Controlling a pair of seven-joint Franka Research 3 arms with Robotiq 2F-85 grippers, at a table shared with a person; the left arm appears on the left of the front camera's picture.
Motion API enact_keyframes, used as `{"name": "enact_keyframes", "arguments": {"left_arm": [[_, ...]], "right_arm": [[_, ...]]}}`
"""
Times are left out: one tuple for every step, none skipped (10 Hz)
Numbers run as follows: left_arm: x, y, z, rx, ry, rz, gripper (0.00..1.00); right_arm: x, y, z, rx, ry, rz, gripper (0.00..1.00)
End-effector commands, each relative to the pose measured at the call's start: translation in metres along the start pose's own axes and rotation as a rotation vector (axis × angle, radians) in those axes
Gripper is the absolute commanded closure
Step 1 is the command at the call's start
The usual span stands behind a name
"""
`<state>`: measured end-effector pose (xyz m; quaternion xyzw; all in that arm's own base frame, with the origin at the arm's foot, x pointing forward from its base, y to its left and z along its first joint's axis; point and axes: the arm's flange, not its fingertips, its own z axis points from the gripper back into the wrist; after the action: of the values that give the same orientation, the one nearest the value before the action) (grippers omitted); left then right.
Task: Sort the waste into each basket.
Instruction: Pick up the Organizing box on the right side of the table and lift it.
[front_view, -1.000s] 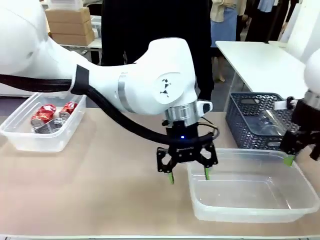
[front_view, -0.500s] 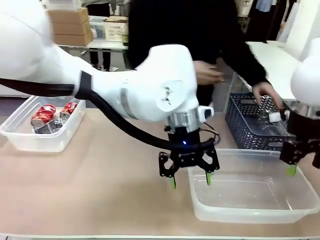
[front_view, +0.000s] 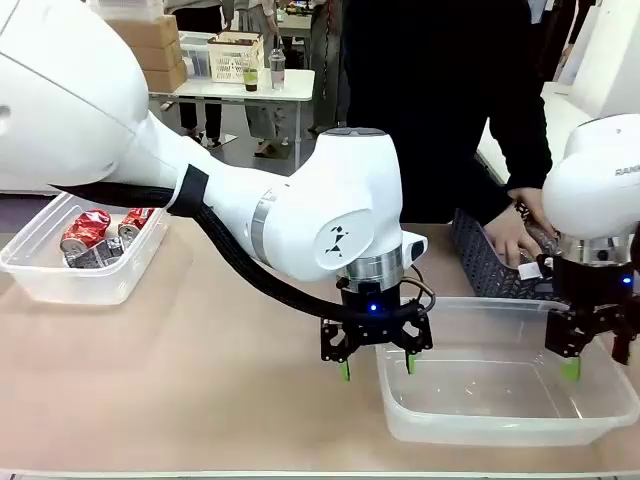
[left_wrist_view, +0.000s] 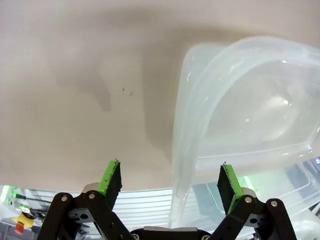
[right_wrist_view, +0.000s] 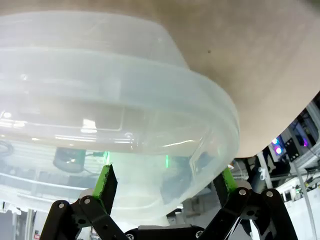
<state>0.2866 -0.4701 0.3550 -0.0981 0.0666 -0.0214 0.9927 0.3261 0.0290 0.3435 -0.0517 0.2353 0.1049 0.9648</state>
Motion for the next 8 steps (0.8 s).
{"name": "enact_keyframes", "arguments": {"left_arm": [[0.0,-0.003,-0.001,0.001,-0.04,0.008,0.0],[0.001,-0.003,0.0,-0.004,-0.042,0.004,0.0],[0.002,-0.002,0.001,-0.004,-0.045,0.003,0.28],[0.002,-0.002,0.002,0.0,-0.034,-0.007,0.6],[0.002,0.0,0.004,-0.002,-0.037,-0.012,0.87],[0.001,0.0,0.006,-0.003,-0.041,-0.012,1.0],[0.001,0.001,0.008,-0.002,-0.043,-0.015,1.0],[0.001,0.001,0.008,0.003,-0.042,-0.018,1.0]], "right_arm": [[-0.014,-0.001,-0.024,0.023,0.008,-0.045,0.0],[-0.02,-0.005,-0.025,0.06,-0.004,-0.054,0.0],[-0.026,-0.009,-0.022,0.085,-0.037,-0.087,0.49],[-0.027,-0.01,-0.019,0.127,-0.088,-0.139,0.56],[-0.028,-0.01,-0.017,0.168,-0.13,-0.165,1.0],[-0.028,-0.011,-0.016,0.19,-0.145,-0.186,1.0],[-0.028,-0.013,-0.017,0.209,-0.151,-0.183,1.0],[-0.028,-0.014,-0.017,0.214,-0.143,-0.179,0.81]]}}
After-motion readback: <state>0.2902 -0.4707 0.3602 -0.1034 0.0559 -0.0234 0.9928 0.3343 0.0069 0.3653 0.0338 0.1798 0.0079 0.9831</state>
